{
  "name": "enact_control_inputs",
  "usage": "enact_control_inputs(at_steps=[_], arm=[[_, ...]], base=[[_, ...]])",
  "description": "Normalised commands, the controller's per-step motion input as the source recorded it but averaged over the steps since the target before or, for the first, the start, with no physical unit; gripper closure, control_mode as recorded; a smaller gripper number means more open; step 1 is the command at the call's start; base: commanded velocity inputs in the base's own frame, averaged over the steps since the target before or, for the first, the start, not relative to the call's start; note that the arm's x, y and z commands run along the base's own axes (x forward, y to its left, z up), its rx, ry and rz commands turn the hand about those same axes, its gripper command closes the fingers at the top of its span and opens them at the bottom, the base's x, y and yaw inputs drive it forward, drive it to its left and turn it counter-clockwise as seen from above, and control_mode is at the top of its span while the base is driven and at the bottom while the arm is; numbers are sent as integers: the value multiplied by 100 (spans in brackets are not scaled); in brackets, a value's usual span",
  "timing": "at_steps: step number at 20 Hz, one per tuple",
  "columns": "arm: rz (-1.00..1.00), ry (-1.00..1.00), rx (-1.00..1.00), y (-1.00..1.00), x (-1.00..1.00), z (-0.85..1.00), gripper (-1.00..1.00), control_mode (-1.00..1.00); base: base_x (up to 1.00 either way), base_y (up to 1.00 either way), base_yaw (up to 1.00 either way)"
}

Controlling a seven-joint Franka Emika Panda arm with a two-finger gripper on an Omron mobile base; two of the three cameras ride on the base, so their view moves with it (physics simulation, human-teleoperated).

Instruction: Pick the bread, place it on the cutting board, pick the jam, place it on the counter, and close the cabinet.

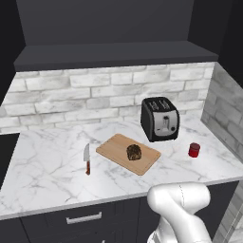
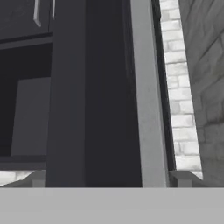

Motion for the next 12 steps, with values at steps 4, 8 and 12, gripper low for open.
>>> enact_control_inputs(at_steps=[4, 8, 12], arm=[[0, 0, 0, 45, 20, 0, -100, -100], [0, 0, 0, 44, 28, 0, -100, -100], [1, 0, 0, 41, 34, 0, -100, -100]], base=[[0, 0, 0], [0, 0, 0], [0, 0, 0]])
